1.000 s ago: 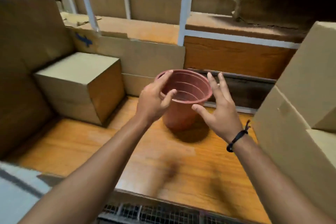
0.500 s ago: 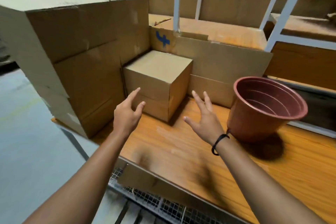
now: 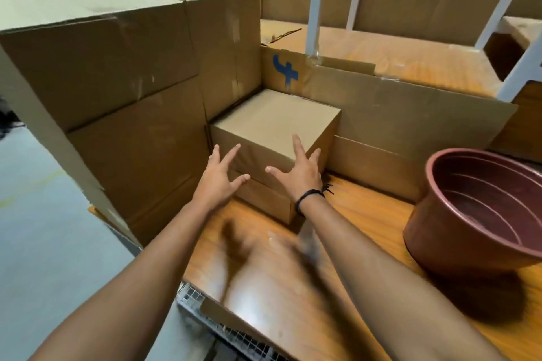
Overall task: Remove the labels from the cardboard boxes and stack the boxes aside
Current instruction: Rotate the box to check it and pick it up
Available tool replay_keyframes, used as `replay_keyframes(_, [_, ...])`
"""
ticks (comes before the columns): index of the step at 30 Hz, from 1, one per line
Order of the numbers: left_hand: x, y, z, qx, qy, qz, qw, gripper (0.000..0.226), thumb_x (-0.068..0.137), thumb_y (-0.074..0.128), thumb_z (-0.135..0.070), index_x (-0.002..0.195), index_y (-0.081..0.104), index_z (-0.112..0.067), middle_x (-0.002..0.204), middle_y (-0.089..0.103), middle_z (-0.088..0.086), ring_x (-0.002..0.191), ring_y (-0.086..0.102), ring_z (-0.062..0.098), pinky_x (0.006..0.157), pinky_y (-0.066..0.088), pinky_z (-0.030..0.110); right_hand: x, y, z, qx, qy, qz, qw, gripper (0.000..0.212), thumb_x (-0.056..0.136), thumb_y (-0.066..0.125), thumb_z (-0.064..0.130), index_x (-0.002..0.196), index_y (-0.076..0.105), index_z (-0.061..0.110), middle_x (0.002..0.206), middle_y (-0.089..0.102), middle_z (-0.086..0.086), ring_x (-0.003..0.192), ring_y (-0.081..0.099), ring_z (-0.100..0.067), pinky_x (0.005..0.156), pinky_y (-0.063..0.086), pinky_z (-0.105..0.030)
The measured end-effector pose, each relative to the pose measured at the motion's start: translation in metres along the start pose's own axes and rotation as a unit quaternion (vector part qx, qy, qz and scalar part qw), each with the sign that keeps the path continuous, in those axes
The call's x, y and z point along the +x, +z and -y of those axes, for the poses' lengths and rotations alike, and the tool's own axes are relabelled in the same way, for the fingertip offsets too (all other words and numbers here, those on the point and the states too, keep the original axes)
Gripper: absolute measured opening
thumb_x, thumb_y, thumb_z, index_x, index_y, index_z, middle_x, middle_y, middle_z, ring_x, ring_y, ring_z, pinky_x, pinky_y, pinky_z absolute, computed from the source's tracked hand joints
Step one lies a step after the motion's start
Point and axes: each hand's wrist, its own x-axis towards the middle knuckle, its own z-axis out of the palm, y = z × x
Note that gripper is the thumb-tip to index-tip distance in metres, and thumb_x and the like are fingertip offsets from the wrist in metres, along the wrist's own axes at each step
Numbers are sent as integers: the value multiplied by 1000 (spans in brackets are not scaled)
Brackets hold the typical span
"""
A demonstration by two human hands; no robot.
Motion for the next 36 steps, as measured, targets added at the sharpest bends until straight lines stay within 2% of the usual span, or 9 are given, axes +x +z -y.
replay_keyframes(4, [22, -2, 9, 6, 0, 1, 1000, 82, 86, 69, -44, 149, 17, -51, 164, -8, 8, 150, 10, 32, 118, 25, 49, 7, 11, -2, 29, 0, -54, 998, 70, 84, 70, 47, 145, 35, 41, 159, 16, -21, 138, 36, -39, 107, 36, -42])
replay_keyframes(11, [44, -24, 13, -70, 4, 25, 997, 95, 77, 80, -36, 151, 21, -46, 164, -1, 4, 148, 17, 29, 115, 25, 44, -16, -20, -42, 65, -39, -74, 994, 70, 78, 77, 43, 140, 48, 34, 149, 44, -9, 143, 31, -20, 115, 28, -28])
replay_keyframes(15, [33, -35, 17, -178, 90, 111, 974, 86, 63, 75, -70, 140, 44, -46, 156, 32, -8, 142, 26, 8, 118, 25, 44, -60, -41, -58, 62, -54, -98, 992, 68, 76, 81, 34, 137, 53, 27, 141, 53, 1, 142, 35, -19, 114, 33, -36])
replay_keyframes(17, [22, -30, 19, -201, 119, 110, 966, 73, 62, 62, -83, 126, 58, -47, 141, 49, -17, 131, 37, -4, 114, 34, 38, -82, -45, -62, 61, -56, -119, 989, 68, 73, 82, 31, 135, 55, 24, 138, 55, 3, 139, 39, -20, 111, 38, -40])
replay_keyframes(22, [0, -11, 23, -183, 169, 25, 968, 46, 80, 66, -61, 122, 64, -40, 135, 58, -13, 117, 36, -27, 96, 32, 6, -116, -44, -70, 52, -50, -138, 988, 63, 75, 79, 39, 133, 59, 23, 137, 56, 4, 136, 43, -17, 109, 40, -38])
replay_keyframes(25, [1, -11, 22, -192, 177, 17, 965, 36, 87, 64, -51, 119, 67, -37, 130, 61, -13, 120, 45, -15, 100, 40, 15, -111, -53, -61, 45, -24, -125, 991, 51, 84, 55, 63, 118, 64, 27, 123, 59, 3, 116, 51, 3, 97, 39, -11])
replay_keyframes(28, [1, -12, 16, -221, 156, 0, 963, 26, 94, 60, -40, 116, 71, -31, 124, 66, -12, 115, 58, 1, 99, 51, 33, -80, -72, -50, 119, 47, -145, 981, 22, 91, 56, 49, 100, 65, 31, 107, 62, 2, 105, 58, -12, 84, 48, -22])
replay_keyframes(32, [-9, -12, 16, -231, 153, -15, 961, 23, 94, 62, -33, 115, 72, -30, 121, 68, -10, 116, 58, 0, 99, 50, 29, -45, -90, -41, 97, 67, -73, 990, 76, 84, 71, 43, 148, 35, 26, 143, 44, 5, 131, 37, -10, 106, 33, -30])
replay_keyframes(36, [-13, -23, 20, -237, 163, 3, 958, 31, 90, 68, -34, 121, 68, -29, 122, 64, -12, 112, 57, 2, 97, 50, 31, -44, -81, -41, 80, 65, -29, 994, 92, 84, 70, 47, 155, 15, 25, 159, 23, 4, 145, 24, -16, 109, 22, -26])
